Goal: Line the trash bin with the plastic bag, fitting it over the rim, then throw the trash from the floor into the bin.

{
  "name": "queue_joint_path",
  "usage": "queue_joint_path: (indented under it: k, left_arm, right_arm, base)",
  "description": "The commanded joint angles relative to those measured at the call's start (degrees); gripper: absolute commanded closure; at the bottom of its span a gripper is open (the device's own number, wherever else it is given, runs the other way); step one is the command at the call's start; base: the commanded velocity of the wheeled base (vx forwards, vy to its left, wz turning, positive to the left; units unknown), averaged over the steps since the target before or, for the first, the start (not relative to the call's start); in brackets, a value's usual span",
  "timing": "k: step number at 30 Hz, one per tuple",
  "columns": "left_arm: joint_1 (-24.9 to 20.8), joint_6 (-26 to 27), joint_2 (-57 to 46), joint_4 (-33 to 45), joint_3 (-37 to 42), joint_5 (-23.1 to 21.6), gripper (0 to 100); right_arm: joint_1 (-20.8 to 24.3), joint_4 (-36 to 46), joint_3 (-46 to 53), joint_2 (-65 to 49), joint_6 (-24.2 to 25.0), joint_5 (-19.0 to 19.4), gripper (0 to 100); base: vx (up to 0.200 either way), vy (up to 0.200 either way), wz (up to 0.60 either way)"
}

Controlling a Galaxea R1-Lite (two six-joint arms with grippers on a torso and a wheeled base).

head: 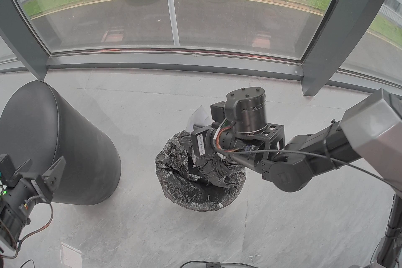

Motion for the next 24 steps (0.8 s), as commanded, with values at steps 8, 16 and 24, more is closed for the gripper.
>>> queue_joint_path:
  k: [8, 16, 24]
  left_arm:
    - [14.07, 4.51, -35.71, 16.09, 7.51, 3.93, 0]
    - [18.11, 4.51, -44.15, 15.92, 12.52, 3.84, 0]
    - [18.03, 3.99, -48.63, 16.27, 13.84, -2.93, 0]
  right_arm:
    - [1.15, -6.8, -5.45, 16.02, -0.02, -0.52, 100]
    - [0.79, -6.62, -9.06, 18.66, -0.37, -2.19, 100]
    - [-1.67, -6.53, -10.29, 18.92, -1.34, -2.36, 100]
  base:
    - [0.0, 0.0, 0.0]
    - [0.0, 0.0, 0.0]
    - [0.0, 0.0, 0.0]
